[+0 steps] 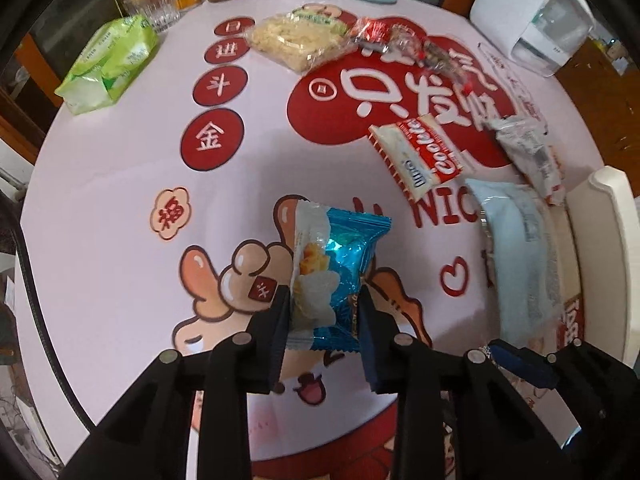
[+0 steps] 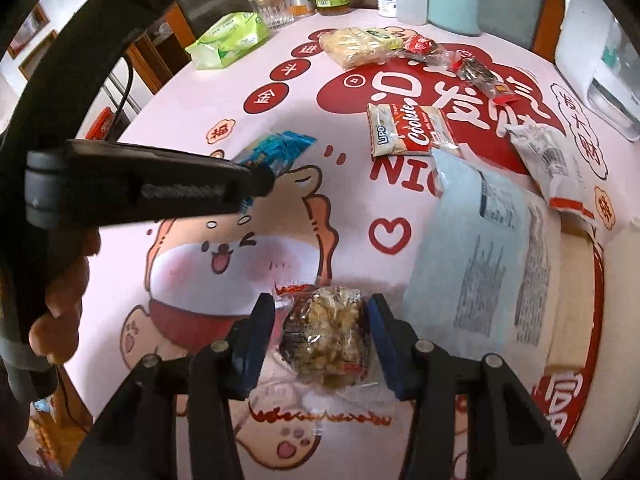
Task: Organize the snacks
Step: 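Carry both snacks over the white basket and open both tools to drop them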
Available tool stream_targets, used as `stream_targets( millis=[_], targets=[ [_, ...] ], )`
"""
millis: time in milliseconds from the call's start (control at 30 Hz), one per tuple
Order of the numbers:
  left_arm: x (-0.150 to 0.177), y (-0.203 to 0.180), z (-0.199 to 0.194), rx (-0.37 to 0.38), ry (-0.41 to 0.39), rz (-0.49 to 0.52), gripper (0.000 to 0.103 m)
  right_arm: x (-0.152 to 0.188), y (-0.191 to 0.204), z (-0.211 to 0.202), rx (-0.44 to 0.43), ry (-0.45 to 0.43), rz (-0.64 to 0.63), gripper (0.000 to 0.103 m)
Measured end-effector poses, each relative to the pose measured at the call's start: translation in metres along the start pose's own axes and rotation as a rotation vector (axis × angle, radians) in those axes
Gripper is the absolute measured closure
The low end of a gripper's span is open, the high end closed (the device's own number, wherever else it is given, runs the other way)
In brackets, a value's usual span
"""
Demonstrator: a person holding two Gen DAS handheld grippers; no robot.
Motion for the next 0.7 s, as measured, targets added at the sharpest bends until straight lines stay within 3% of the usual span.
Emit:
stream_targets(
  millis=[267,433,700],
  targets=[
    [0.015,-0.016,-0.056,0.016,-0.063,0.051,0.074,0.005,-0.003,-0.051,-0.029,-0.077,0.025,0.055],
    [0.015,-0.036,-0.080,-0.030,-0.106,0.108,0.074,0.006,-0.015,-0.088,-0.028,-0.142,0.050,0.055],
    [0.016,-0.092,-0.115,-0.022,-0.162,0.170,0.074,0.018,-0.052,-0.139,-0.028,-0.233,0.096,0.055]
  ],
)
Point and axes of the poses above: each gripper's, at about its wrist camera, not at the fingertips, and z roughly the way its jaws point, y to its left, x to its underside, the point moved 9 cm from there along z, roughly the way its jaws point, and after that the axes turned 8 degrees about x, right-handed, at the moved point
